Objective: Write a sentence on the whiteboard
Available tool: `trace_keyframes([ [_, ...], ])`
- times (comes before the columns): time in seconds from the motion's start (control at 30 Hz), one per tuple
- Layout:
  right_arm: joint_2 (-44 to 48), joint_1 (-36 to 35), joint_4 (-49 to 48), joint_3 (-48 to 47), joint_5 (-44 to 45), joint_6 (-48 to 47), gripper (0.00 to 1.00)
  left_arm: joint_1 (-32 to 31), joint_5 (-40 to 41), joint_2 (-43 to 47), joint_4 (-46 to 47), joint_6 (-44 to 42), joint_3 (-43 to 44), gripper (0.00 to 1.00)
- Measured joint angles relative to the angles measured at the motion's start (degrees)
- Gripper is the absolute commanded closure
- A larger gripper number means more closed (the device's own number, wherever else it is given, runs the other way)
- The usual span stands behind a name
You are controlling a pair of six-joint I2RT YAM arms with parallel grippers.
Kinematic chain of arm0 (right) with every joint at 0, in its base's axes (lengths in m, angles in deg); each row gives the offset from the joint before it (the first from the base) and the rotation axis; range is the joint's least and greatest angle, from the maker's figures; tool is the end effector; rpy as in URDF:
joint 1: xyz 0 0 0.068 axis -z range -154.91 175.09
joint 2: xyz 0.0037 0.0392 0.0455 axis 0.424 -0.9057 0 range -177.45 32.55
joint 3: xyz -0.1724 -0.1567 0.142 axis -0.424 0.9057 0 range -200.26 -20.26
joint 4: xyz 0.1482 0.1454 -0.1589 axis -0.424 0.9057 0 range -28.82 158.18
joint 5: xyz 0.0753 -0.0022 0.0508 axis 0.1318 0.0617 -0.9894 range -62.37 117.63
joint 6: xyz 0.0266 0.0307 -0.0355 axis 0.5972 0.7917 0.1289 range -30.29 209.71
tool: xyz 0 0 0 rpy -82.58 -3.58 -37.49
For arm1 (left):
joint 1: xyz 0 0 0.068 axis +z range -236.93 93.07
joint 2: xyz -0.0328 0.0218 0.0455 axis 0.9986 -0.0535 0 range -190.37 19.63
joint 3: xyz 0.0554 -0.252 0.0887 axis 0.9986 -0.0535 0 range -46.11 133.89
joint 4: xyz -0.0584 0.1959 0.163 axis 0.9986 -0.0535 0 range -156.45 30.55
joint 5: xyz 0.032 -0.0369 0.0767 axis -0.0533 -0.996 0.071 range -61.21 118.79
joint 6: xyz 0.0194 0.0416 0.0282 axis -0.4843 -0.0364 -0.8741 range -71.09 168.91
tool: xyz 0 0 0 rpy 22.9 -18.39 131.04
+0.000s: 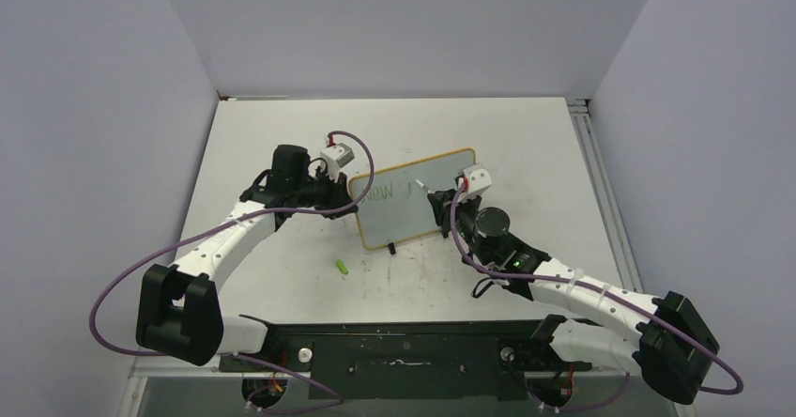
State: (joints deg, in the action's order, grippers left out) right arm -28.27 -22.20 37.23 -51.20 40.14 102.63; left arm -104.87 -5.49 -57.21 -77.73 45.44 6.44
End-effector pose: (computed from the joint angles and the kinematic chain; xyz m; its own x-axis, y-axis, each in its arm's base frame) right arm 0.1695 0.1723 0.2627 -0.1960 0.1095 -0.9745 -0.5411 0.8167 0.2006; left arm 0.2641 -0.1066 0.2546 -0.6032 0.2478 -0.7582 0.6869 0.6446 -0.3358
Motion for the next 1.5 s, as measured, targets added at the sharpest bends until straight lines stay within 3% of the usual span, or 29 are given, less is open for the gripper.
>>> trace_keyframes([
  [1.5,-2.19,-0.11,-1.16,0.09,0.09,0.92,0.95,-0.31,1.07,0.00,-0.26,0.00,0.24,1.00],
])
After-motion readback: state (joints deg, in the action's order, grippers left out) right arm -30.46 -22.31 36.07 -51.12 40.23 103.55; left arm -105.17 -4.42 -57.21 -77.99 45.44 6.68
